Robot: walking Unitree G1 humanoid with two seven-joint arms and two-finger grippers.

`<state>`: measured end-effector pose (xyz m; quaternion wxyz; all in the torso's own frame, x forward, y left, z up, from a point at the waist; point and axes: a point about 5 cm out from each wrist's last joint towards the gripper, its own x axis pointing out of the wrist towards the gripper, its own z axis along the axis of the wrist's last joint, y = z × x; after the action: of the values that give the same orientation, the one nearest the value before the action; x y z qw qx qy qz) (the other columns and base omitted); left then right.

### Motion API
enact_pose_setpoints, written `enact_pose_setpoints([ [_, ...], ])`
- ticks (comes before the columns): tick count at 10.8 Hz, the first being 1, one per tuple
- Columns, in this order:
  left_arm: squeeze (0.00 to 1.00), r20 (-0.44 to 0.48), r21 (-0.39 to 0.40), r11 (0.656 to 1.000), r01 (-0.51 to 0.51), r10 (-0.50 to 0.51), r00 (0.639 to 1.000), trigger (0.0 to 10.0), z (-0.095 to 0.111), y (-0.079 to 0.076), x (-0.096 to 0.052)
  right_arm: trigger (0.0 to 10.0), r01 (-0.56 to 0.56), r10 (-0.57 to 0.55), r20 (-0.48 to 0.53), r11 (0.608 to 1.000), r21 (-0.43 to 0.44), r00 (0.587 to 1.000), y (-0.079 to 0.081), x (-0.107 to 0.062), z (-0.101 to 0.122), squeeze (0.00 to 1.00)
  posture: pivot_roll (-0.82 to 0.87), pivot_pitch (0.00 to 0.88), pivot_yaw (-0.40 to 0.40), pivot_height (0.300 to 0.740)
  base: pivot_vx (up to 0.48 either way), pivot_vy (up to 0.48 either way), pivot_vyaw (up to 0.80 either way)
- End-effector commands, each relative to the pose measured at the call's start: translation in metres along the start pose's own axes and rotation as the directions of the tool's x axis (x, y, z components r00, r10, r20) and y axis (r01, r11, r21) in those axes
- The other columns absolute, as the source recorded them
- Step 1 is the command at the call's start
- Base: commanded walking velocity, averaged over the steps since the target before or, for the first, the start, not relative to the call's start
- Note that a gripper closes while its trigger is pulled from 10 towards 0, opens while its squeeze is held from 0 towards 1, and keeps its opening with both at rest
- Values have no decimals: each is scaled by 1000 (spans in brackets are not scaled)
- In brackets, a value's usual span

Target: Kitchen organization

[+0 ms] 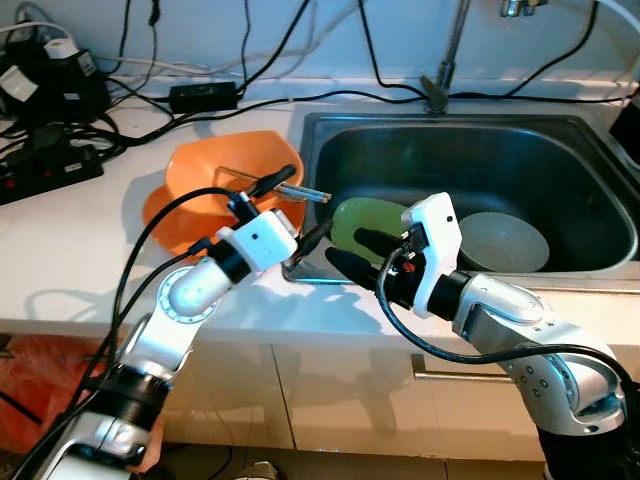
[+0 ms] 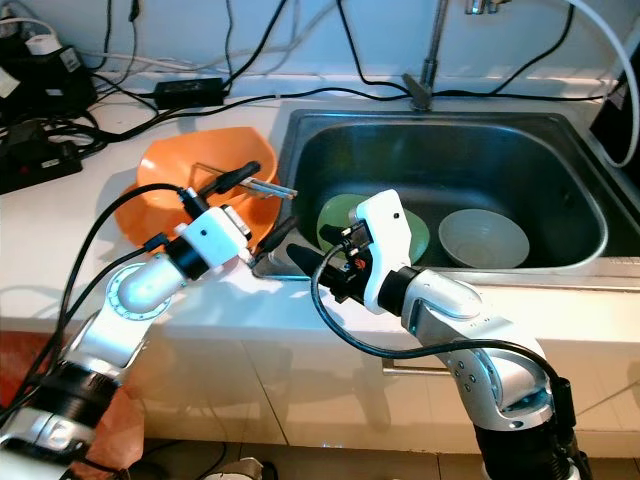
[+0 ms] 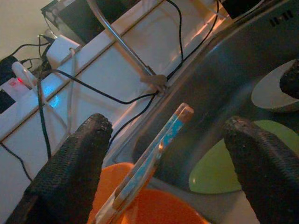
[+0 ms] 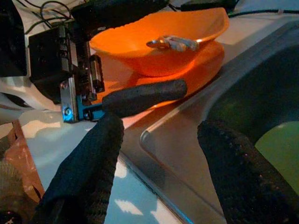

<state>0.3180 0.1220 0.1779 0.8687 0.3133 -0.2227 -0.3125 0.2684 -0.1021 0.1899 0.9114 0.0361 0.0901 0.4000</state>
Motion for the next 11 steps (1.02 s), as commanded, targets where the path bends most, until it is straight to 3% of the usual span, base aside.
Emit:
enact_pose_setpoints([
  [1,0,10,13,1000,11,-11,1000,0,1,-1,3,10000,-8,8,19,1000,-3,1000,2,-3,4,0,69,62,61,740,0,0,0],
  [2,0,13,14,1000,9,-9,1000,0,2,-1,2,10000,-4,5,19,1000,-3,1000,2,-3,4,0,70,63,62,740,0,0,0],
  [3,0,4,34,999,12,-12,1000,10000,0,-1,0,10000,-2,2,18,1000,-2,1000,2,-3,4,0,71,62,62,740,0,0,0],
  [8,0,-52,62,998,-16,19,998,10000,-10,9,-21,10000,3,-4,15,1000,5,1000,0,-2,2,0,85,60,62,740,0,0,0],
  [9,0,-51,55,998,-13,15,999,2706,-11,9,-20,10000,7,-7,16,1000,5,1000,0,-1,2,0,84,59,62,740,0,0,0],
  [10,0,-50,54,999,-10,12,999,2706,-11,9,-18,10000,7,-7,17,1000,4,1000,0,0,2,0,84,59,62,740,0,0,0],
  [11,0,-47,62,998,-7,10,999,9216,-10,9,-15,10000,11,-11,18,1000,4,1000,0,0,2,0,82,57,63,740,0,0,0],
])
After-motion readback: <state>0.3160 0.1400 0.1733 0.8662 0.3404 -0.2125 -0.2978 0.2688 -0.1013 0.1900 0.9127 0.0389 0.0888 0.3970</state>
